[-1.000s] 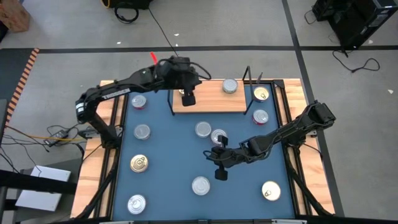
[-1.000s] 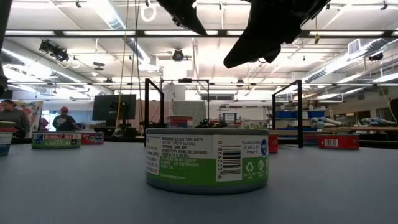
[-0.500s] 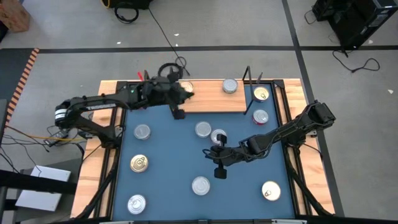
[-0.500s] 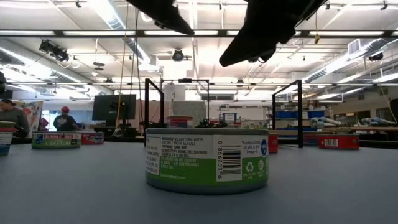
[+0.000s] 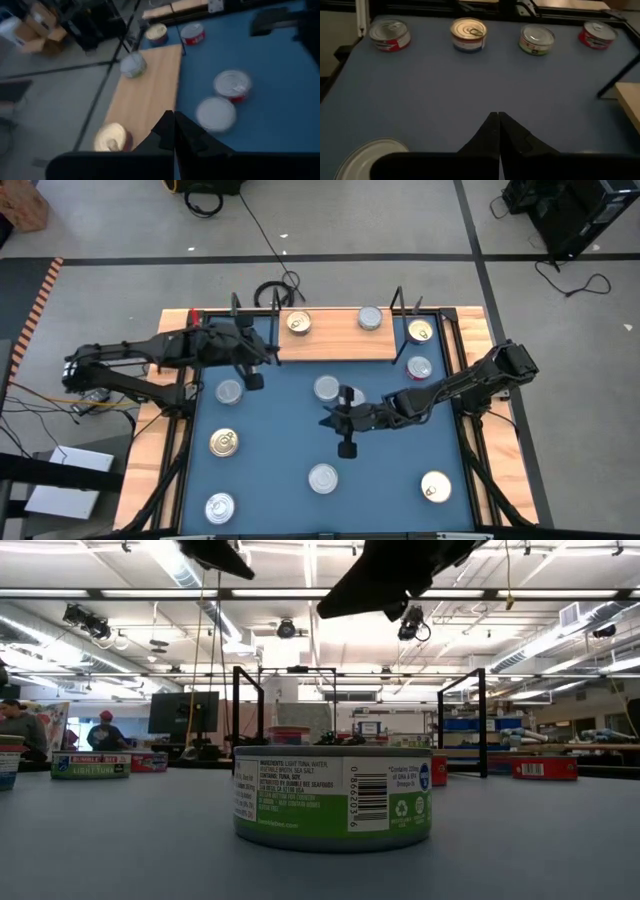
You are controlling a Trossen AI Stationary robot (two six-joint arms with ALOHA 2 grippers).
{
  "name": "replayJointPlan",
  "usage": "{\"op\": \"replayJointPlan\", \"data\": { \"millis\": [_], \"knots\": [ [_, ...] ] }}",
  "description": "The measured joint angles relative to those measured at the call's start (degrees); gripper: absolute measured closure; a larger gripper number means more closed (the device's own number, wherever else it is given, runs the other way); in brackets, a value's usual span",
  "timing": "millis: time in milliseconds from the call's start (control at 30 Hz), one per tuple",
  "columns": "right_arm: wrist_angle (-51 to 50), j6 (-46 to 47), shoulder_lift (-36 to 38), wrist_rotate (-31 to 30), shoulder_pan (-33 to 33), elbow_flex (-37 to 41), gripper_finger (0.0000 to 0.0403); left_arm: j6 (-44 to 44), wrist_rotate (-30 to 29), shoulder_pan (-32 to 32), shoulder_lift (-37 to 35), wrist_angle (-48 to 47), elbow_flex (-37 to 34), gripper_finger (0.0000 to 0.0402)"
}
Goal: Stack canned seafood by type on shelf
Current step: Put the red tuna can on the shelf
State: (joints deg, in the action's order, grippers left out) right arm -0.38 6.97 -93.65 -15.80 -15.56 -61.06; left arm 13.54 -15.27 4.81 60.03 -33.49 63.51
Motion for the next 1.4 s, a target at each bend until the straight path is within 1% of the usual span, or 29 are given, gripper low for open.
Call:
{"op": "replayJointPlan", "data": {
  "millis": [133, 233, 400, 567, 667, 767, 967, 1133, 1267, 1400],
  "knots": [
    [1.58, -2.27, 0.00, 3.78, 2.35, -0.02, 0.0398, -3.91, 0.09, -2.45, -1.43, -5.51, 0.00, 0.0400],
    [1.06, -3.18, 0.00, 5.29, 3.86, -0.83, 0.0398, -6.95, -0.28, -4.53, -2.00, -10.14, 0.00, 0.0400],
    [-0.12, -6.29, 0.00, 5.49, 4.84, -3.68, 0.0398, -12.99, -3.11, -8.91, -2.34, -16.17, 0.00, 0.0400],
    [-1.98, -9.64, 0.00, 5.61, 5.52, -7.33, 0.0398, -20.02, -3.81, -12.84, -2.34, -22.94, -0.06, 0.0400],
    [-1.91, -11.77, 0.00, 5.58, 6.35, -8.59, 0.0398, -24.86, -4.45, -14.47, -2.44, -26.38, -2.19, 0.0400],
    [-1.80, -12.55, 0.00, 5.58, 7.20, -9.40, 0.0398, -28.66, -4.47, -15.33, -2.48, -27.85, -6.14, 0.0400],
    [-3.84, -13.19, 0.00, 6.42, 8.26, -9.42, 0.0398, -30.94, -3.88, -15.02, -2.50, -26.04, -14.31, 0.0400],
    [-4.39, -13.57, 0.00, 6.50, 8.36, -9.42, 0.0398, -36.98, -2.82, -12.87, -2.79, -26.42, -17.61, 0.0400],
    [-4.40, -14.04, 0.00, 6.55, 8.34, -9.42, 0.0398, -41.06, 0.04, -10.76, -2.36, -26.42, -20.84, 0.0400],
    [-4.43, -14.06, 0.00, 6.56, 8.31, -9.42, 0.0398, -44.74, 0.02, -8.20, -2.34, -26.63, -24.11, 0.0400]
  ]
}}
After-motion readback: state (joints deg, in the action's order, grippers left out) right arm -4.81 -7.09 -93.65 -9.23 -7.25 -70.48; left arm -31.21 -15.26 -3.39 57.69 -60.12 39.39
